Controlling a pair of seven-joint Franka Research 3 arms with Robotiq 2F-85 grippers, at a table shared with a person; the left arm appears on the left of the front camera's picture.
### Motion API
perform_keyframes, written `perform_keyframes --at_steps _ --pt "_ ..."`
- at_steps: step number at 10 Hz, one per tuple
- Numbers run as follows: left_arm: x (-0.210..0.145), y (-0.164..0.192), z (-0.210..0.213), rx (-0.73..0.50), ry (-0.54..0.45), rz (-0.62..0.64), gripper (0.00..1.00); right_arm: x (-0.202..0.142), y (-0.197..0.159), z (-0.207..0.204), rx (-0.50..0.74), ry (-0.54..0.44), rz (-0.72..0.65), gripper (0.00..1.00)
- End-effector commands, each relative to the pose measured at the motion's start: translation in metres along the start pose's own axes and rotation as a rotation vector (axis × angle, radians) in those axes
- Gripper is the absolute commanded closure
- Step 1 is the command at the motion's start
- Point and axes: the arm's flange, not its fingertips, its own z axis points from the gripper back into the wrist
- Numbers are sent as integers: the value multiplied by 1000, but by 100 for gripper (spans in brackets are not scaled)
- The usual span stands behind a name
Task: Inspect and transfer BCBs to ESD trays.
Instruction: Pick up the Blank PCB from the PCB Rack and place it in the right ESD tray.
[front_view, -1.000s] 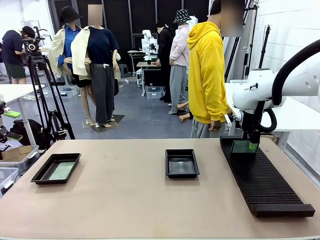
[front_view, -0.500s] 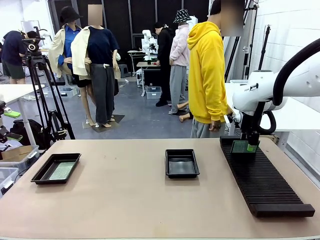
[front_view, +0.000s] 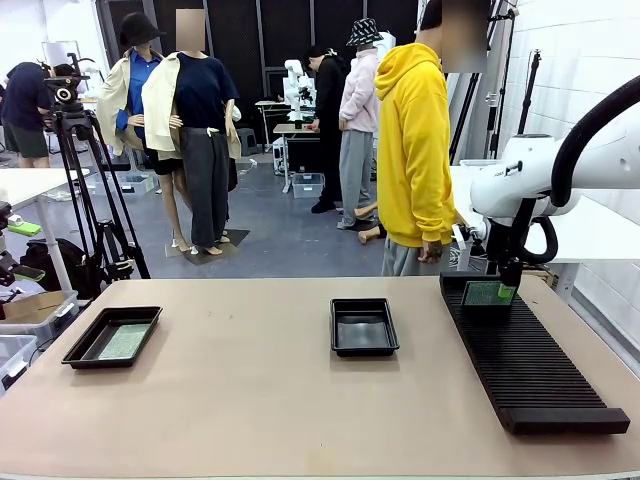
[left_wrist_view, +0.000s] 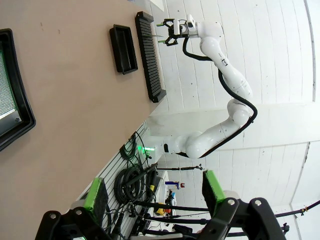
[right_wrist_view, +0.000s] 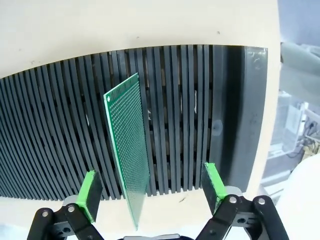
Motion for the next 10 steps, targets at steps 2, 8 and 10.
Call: perform_keyframes --at_steps 2,8,10 --pt "0 -1 1 11 -6 -2 0 1 6 -3 7 -15 30 0" --pt "0 -1 1 11 -6 -2 0 4 4 -3 6 -6 33 16" --pt "0 -1 1 11 -6 -2 0 5 4 -3 4 -4 36 39"
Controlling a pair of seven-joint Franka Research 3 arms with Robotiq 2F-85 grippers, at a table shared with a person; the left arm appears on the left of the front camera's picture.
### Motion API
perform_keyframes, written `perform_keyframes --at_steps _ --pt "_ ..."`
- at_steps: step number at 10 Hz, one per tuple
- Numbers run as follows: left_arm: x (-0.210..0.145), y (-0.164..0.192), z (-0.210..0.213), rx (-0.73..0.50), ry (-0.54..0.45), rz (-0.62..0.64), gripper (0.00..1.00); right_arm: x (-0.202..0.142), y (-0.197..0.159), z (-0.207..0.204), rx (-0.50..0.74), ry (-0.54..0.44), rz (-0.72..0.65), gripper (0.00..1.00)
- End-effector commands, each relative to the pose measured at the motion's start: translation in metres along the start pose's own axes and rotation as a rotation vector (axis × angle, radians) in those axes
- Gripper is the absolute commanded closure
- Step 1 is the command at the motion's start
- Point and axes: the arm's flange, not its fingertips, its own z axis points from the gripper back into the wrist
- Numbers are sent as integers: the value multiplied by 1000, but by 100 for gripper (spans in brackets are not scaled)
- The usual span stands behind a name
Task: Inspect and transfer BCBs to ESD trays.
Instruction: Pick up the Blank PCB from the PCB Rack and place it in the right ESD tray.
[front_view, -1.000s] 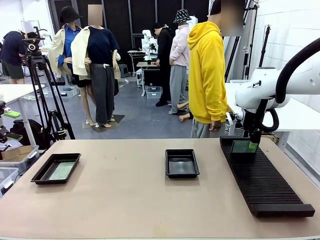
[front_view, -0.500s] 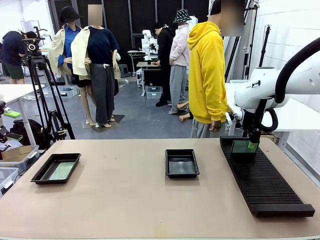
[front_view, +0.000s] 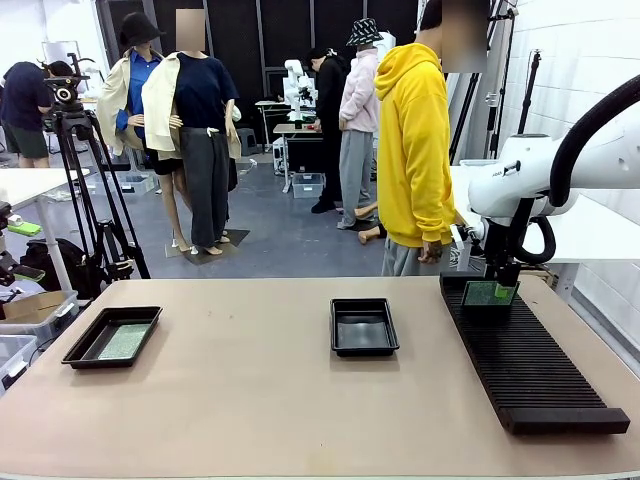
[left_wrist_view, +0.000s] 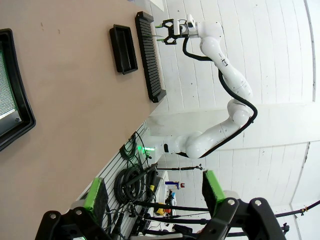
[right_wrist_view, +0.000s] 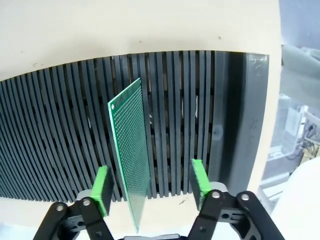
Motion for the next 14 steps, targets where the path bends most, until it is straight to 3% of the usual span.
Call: perform_keyframes --at_steps 1,4,14 --pt "0 -1 1 11 -6 -2 0 1 3 -2 1 -2 23 53" --pt "0 -1 1 11 -6 -2 0 2 3 -2 2 6 28 98" --pt "0 -1 1 11 -6 -2 0 4 1 0 10 2 7 100"
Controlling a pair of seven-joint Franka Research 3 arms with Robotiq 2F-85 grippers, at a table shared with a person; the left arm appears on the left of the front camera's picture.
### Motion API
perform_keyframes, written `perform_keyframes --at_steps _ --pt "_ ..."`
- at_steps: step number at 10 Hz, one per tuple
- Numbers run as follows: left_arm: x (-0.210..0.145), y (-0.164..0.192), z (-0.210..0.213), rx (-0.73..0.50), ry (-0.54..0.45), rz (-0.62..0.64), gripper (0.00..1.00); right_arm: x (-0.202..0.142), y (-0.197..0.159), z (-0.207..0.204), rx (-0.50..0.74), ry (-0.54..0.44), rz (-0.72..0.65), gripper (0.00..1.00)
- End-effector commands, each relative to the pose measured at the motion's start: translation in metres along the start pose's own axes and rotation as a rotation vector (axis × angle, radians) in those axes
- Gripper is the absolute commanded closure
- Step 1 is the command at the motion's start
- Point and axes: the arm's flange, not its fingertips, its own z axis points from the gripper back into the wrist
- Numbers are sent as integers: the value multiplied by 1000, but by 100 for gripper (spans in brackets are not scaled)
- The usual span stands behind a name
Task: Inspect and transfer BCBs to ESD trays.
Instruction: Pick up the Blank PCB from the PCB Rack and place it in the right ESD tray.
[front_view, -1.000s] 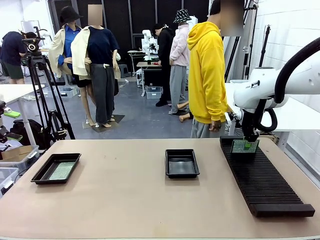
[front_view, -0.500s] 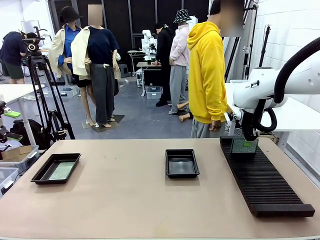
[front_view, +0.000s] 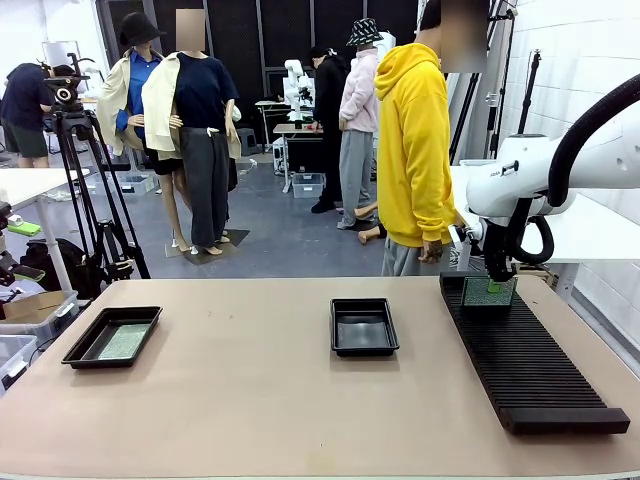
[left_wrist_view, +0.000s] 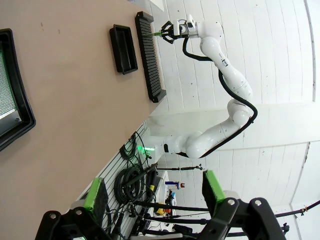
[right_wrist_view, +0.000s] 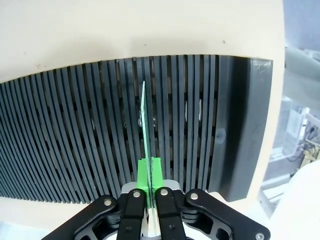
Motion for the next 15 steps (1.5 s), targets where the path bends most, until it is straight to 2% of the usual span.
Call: perform_keyframes --at_steps 1,10,15 --pt "0 -1 1 11 -6 -2 0 0 0 0 -1 0 0 100" --pt "0 -1 1 11 -6 -2 0 5 5 11 -2 22 24 100" --pt "0 -1 1 11 -6 -2 0 9 34 63 -24 47 18 100"
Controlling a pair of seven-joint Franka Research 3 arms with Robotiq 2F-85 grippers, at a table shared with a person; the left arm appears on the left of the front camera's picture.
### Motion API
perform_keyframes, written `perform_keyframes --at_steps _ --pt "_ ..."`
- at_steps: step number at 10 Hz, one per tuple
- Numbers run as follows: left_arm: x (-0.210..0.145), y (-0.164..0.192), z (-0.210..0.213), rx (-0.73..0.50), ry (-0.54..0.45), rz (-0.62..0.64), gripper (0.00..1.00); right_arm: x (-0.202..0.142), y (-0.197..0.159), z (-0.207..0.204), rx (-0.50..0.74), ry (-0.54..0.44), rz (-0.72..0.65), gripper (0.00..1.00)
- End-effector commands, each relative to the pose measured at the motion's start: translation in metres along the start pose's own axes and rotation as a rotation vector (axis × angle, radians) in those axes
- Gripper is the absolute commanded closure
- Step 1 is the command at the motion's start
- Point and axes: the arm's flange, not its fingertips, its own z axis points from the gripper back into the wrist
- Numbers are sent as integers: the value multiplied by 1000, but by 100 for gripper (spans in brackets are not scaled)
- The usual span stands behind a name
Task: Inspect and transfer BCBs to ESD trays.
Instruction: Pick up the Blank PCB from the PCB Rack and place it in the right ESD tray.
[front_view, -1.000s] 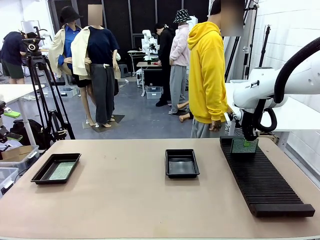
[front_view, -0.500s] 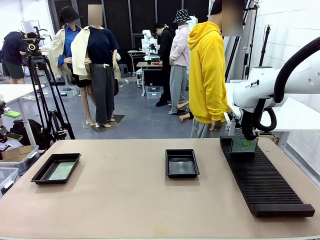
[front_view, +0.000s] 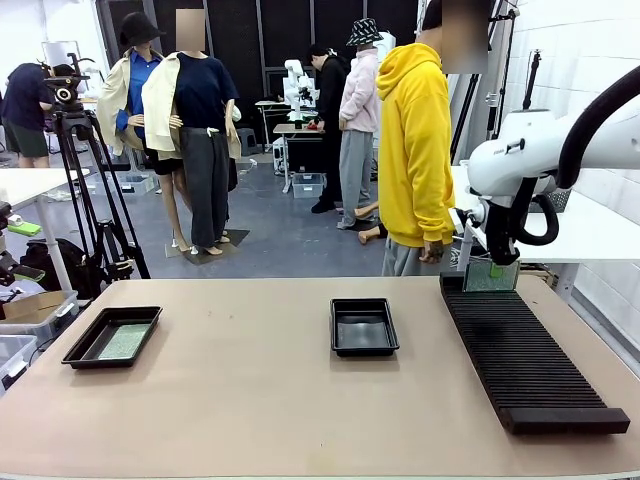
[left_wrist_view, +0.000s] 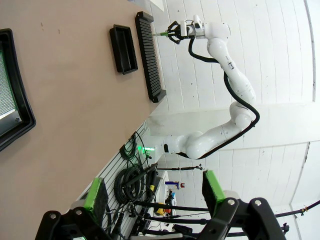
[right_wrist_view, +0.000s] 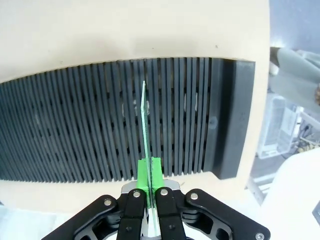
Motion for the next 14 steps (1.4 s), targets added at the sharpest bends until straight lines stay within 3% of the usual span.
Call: perform_keyframes --at_steps 1,5,8,11,14 --pt "0 -1 1 11 -6 -2 0 3 33 25 -13 35 6 100" --pt "0 -1 1 11 -6 -2 0 30 96 106 -28 82 -104 100" --pt "0 -1 1 11 -6 -2 0 66 136 141 -8 -75 -279 100" --pt "0 -1 1 11 -6 -2 0 90 149 154 29 -280 -582 100" --pt "0 -1 1 11 -6 -2 0 123 141 144 90 -285 -812 100"
